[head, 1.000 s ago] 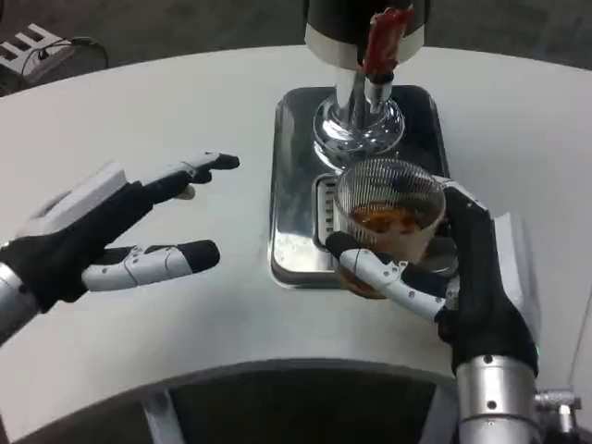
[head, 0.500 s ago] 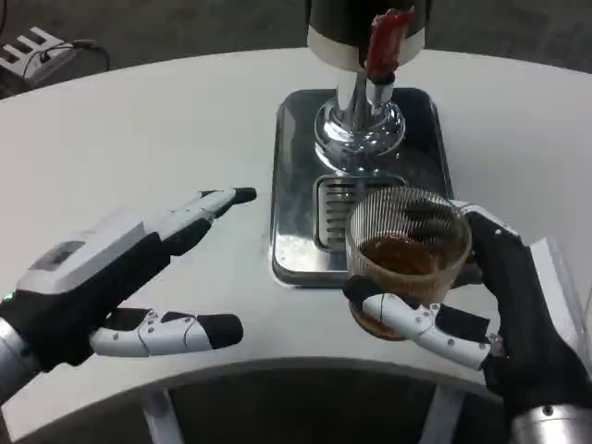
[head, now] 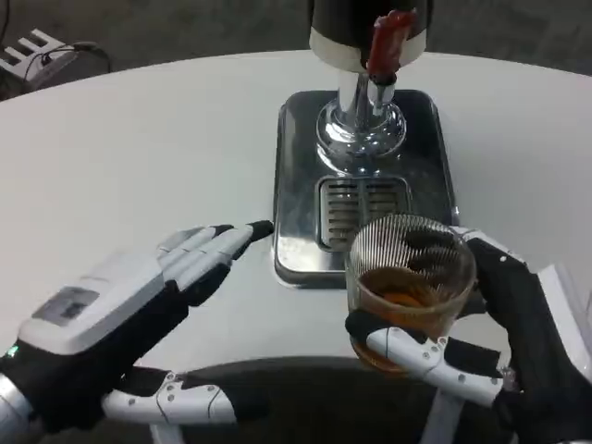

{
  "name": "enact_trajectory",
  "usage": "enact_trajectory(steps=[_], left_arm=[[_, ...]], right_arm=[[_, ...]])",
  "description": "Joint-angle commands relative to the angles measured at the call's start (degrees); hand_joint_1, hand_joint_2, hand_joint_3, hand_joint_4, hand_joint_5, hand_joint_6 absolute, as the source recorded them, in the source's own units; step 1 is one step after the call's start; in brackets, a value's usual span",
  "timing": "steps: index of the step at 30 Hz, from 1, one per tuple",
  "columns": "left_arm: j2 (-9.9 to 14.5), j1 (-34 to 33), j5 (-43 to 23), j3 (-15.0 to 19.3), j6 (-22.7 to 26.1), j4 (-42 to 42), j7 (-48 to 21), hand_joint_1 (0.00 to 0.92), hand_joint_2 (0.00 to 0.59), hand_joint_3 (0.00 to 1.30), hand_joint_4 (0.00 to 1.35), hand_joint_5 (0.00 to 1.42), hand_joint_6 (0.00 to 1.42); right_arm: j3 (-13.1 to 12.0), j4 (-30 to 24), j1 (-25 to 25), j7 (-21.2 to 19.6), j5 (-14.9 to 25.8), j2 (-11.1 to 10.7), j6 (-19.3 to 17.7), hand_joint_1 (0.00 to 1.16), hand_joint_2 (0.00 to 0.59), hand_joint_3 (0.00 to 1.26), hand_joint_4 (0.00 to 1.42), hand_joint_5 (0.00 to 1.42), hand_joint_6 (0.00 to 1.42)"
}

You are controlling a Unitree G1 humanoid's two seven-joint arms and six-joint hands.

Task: Grasp the cup under the faucet to collect the drink, then remove the cup.

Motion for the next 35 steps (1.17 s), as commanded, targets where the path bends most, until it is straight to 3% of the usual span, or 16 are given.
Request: enact_trajectory(steps=[1,10,12,35], left_arm=[[-0.1,1.9,1.9,0.1,1.6,-2.0,0.4,0.000,0.072,0.00,0.00,0.00,0.00],[-0.2,3.1,2.9,-0.3,3.4,-3.6,0.3,0.000,0.072,0.00,0.00,0.00,0.00],[-0.1,2.9,3.0,-0.3,3.9,-3.5,0.3,0.000,0.072,0.00,0.00,0.00,0.00],[0.6,2.0,2.0,-0.8,5.5,-3.5,-0.8,0.000,0.072,0.00,0.00,0.00,0.00]], right_arm=[[0.8,-3.2,1.2,0.0,-1.2,0.6,-1.8,0.88,0.163,0.93,1.05,1.09,0.59],[0.6,-4.1,2.3,0.9,-2.1,0.5,-2.2,0.88,0.163,0.93,1.06,1.09,0.59],[0.3,-4.2,2.7,0.9,-1.0,1.4,-1.6,0.88,0.163,0.93,1.06,1.09,0.59],[0.2,-5.9,4.1,1.7,-1.8,0.5,-2.3,0.88,0.162,0.93,1.06,1.09,0.59]])
